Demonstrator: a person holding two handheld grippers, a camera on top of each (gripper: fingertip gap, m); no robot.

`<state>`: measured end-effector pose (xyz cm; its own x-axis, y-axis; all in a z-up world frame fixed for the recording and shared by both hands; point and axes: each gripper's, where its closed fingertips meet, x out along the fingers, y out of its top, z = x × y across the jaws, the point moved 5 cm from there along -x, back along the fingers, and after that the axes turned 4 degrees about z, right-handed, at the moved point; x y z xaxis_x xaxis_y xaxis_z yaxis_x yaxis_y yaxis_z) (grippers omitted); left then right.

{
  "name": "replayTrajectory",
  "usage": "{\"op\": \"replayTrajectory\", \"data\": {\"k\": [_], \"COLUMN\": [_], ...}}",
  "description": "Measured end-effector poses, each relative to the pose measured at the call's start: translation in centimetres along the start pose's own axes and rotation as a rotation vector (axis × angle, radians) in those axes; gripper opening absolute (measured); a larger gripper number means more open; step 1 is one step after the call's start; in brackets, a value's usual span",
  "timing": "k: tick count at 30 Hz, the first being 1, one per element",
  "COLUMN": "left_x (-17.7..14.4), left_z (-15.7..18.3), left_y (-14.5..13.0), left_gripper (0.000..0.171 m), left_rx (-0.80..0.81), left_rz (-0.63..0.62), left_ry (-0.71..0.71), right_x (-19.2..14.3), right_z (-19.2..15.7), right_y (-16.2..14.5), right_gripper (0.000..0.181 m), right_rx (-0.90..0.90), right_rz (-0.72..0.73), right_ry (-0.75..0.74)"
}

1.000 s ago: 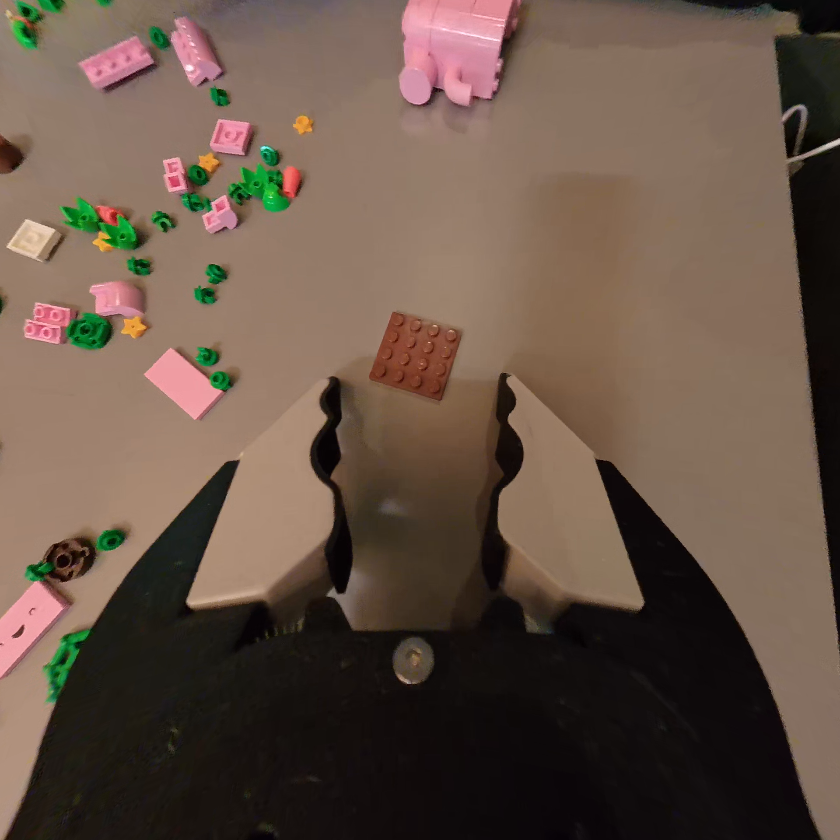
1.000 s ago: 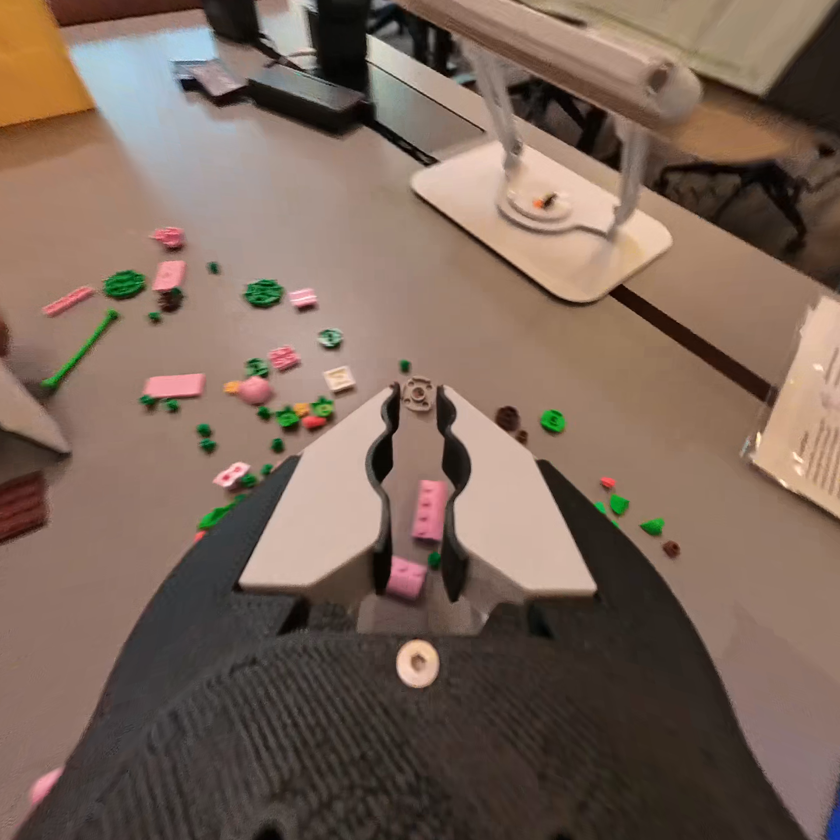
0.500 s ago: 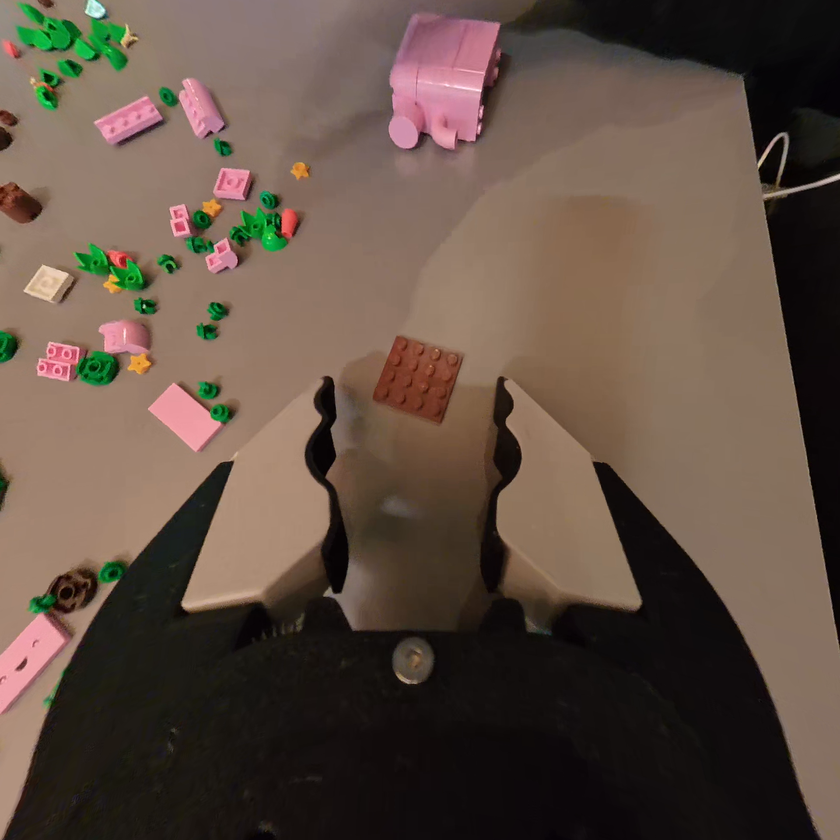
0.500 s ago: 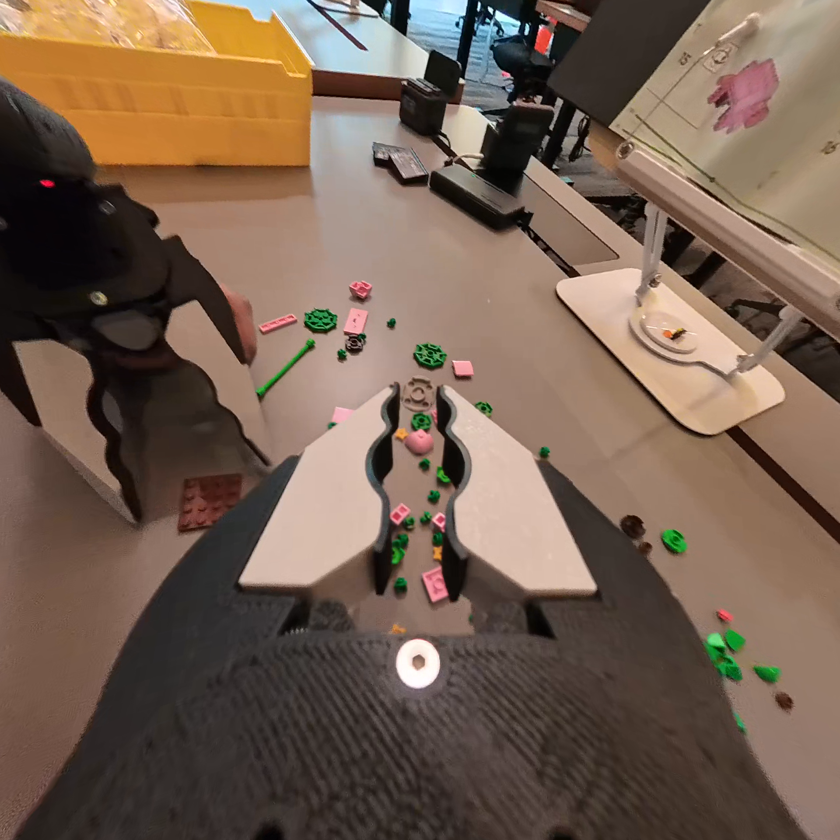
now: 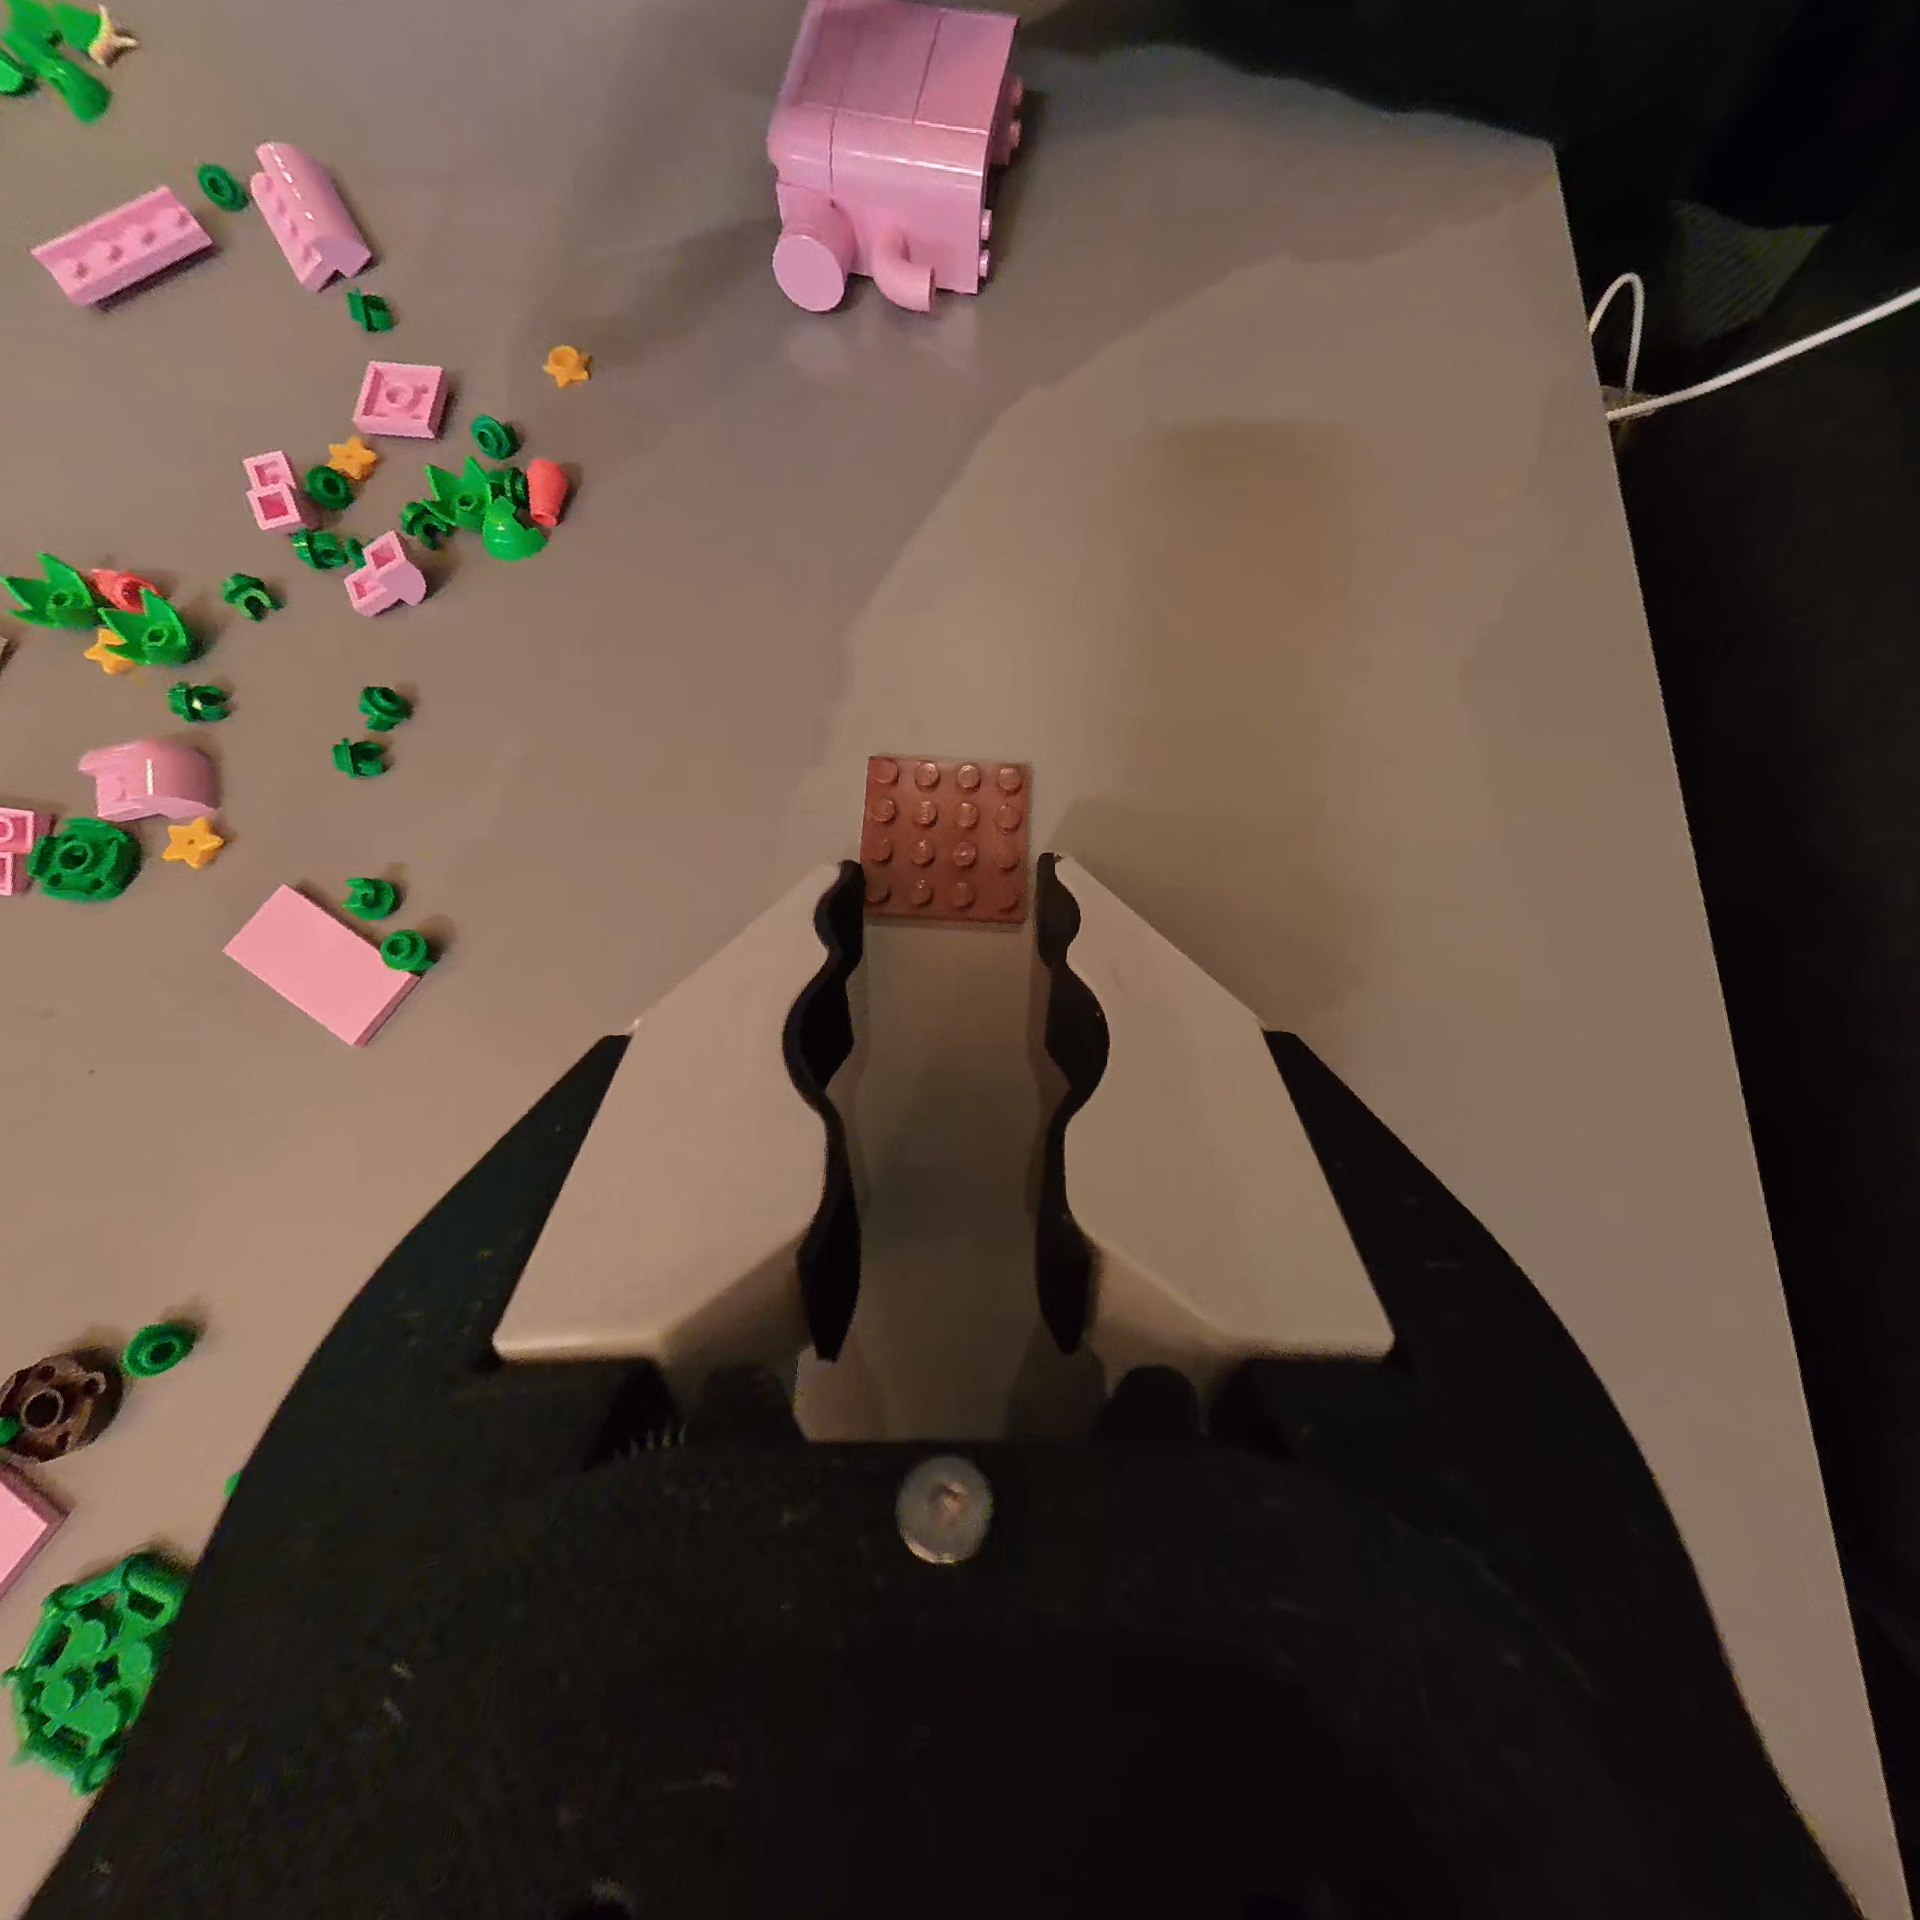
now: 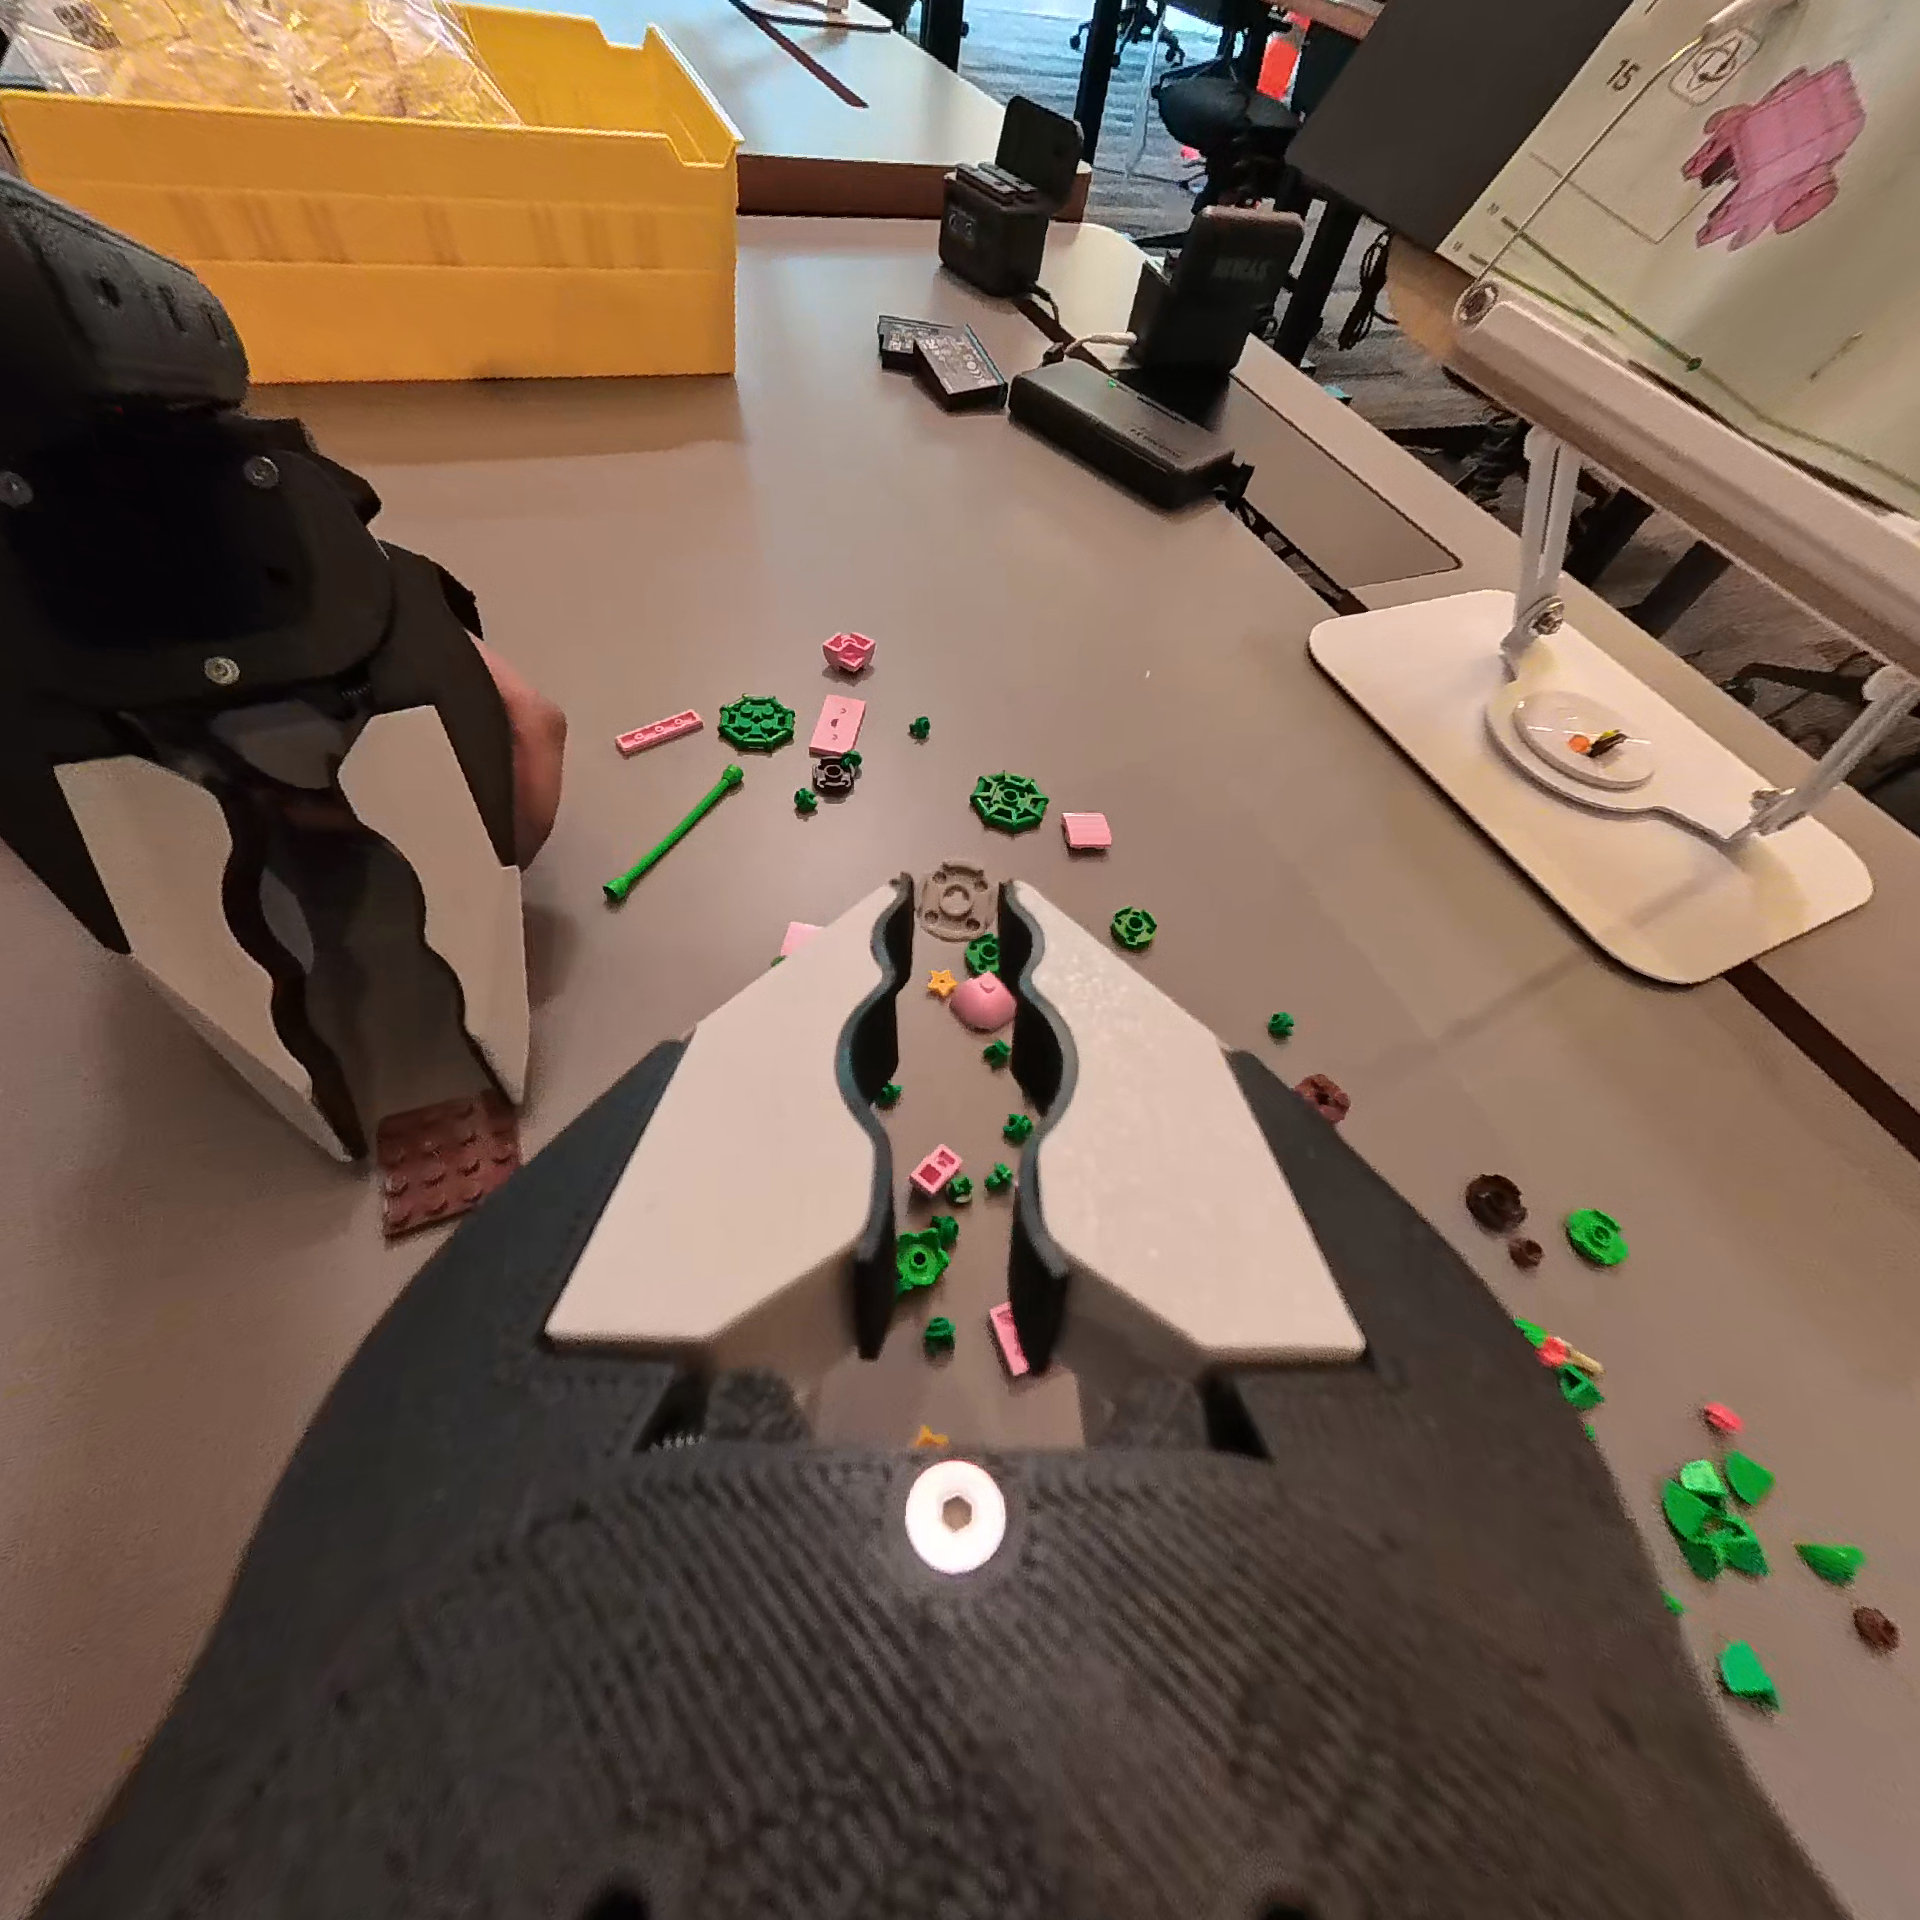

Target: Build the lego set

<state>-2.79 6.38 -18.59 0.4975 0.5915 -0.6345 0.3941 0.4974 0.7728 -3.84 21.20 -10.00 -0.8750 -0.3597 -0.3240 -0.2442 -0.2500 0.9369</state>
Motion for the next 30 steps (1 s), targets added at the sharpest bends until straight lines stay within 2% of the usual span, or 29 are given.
{"op": "replayTrajectory", "data": {"k": [3, 5, 11, 13, 15, 18, 22, 27, 30], "left_x": [-0.1, -0.2, -0.7, -1.2, -2.4, -4.8, -7.1, -5.9, -5.5], "left_z": [0.2, 0.0, -0.3, -1.5, -2.7, -3.2, -2.7, -1.8, -1.5], "left_y": [0.0, 0.0, 0.3, 0.6, 1.4, 3.4, 5.0, 4.9, 4.8], "left_gripper": [0.030, 0.037, 0.040, 0.040, 0.040, 0.035, 0.019, 0.024, 0.015], "left_rx": [0.001, -0.007, -0.010, 0.033, 0.072, 0.072, 0.122, 0.154, 0.164], "left_rz": [0.001, 0.010, 0.062, 0.094, 0.167, 0.352, 0.532, 0.490, 0.467], "left_ry": [-0.011, 0.007, 0.029, 0.155, 0.290, 0.365, 0.418, 0.376, 0.358], "right_x": [0.1, 0.2, 0.4, 0.4, -0.1, -0.7, 0.5, 1.4, 1.7], "right_z": [-0.1, -0.2, -0.4, -1.3, -2.7, -4.6, -5.3, -6.5, -6.9], "right_y": [-0.1, -0.1, -0.4, 0.3, 1.7, 2.6, 1.1, 0.2, -0.1], "right_gripper": [0.014, 0.014, 0.014, 0.014, 0.014, 0.014, 0.014, 0.014, 0.014], "right_rx": [-0.005, -0.008, 0.011, 0.083, 0.258, 0.499, 0.613, 0.679, 0.682], "right_rz": [-0.005, -0.010, -0.008, 0.051, 0.151, 0.165, 0.066, -0.010, -0.037], "right_ry": [0.002, 0.005, 0.042, 0.131, 0.334, 0.643, 0.704, 0.774, 0.784]}}
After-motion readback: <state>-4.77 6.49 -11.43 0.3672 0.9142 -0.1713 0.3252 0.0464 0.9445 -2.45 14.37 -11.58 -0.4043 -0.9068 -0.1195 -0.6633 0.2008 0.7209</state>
